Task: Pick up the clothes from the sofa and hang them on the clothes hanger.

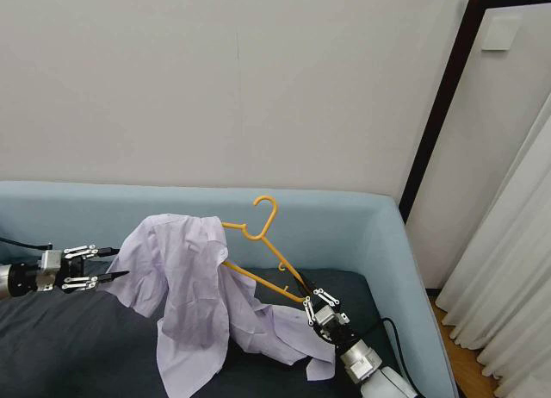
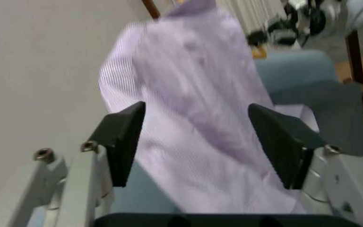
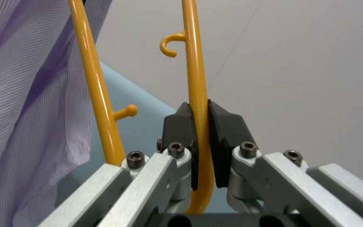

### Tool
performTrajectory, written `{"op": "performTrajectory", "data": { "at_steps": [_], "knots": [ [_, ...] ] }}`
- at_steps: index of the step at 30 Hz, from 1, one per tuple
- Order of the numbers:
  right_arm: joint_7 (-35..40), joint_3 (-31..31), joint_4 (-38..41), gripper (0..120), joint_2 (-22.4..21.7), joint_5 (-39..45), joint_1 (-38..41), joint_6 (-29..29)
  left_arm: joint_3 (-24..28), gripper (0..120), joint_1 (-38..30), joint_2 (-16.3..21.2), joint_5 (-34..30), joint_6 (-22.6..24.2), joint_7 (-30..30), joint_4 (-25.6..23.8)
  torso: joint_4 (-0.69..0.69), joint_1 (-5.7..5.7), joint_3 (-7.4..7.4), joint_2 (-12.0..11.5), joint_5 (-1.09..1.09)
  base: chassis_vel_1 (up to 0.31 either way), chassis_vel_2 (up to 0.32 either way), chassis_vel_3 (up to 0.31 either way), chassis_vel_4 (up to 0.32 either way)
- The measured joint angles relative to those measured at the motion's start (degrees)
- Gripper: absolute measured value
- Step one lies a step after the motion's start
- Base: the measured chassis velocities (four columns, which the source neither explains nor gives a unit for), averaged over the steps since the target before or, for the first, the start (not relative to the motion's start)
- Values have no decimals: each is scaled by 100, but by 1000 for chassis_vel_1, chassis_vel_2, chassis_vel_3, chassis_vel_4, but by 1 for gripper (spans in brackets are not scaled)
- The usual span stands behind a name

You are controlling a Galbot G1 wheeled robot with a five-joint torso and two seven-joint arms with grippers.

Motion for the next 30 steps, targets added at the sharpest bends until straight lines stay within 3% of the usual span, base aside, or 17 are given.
{"op": "performTrajectory", "data": {
  "at_steps": [6,9,12,13,15,18,19,24,25,29,30],
  "knots": [
    [0,4,-171,5,6,1,113,0,-200,95,394,-46,-931,298,-231,-578,0,0,0,0,1,0,0,0,0],
    [0,13,-211,5,9,2,140,1,-96,99,484,-117,-1001,326,-560,-821,-1,0,0,0,1,0,0,0,0],
    [-1,36,-251,5,2,4,168,9,225,100,783,-411,-939,213,-1783,-1569,-3,0,0,0,2,0,0,0,0],
    [-1,36,-251,5,2,4,168,9,225,100,783,-411,-939,213,-1783,-1569,-3,0,0,0,2,0,0,0,0],
    [-4,65,-265,5,-4,6,178,12,609,100,1171,-785,-806,140,-2985,-2326,-3,0,0,0,0,0,0,0,0],
    [-5,93,-266,5,-3,7,176,12,1116,100,1585,-1120,-405,101,-4093,-3077,-2,0,0,0,0,0,0,0,0],
    [-5,93,-266,5,-3,7,176,12,1116,100,1585,-1120,-405,101,-4093,-3077,-2,0,0,0,0,0,0,0,0],
    [-12,94,-254,5,33,1,184,-7,1861,100,2144,-1426,813,27,-6566,-3960,0,0,0,0,2,0,0,0,0],
    [-12,94,-254,5,33,1,184,-7,1861,100,2144,-1426,813,27,-6566,-3960,0,0,0,0,2,0,0,0,0],
    [-26,68,-232,5,56,-28,197,-13,2205,100,2203,-1619,1478,-19,-8123,-4168,-1,0,0,0,1,0,0,0,0],
    [-26,68,-232,5,56,-28,197,-13,2205,100,2203,-1619,1478,-19,-8123,-4168,-1,0,0,0,1,0,0,0,0]
  ]
}}
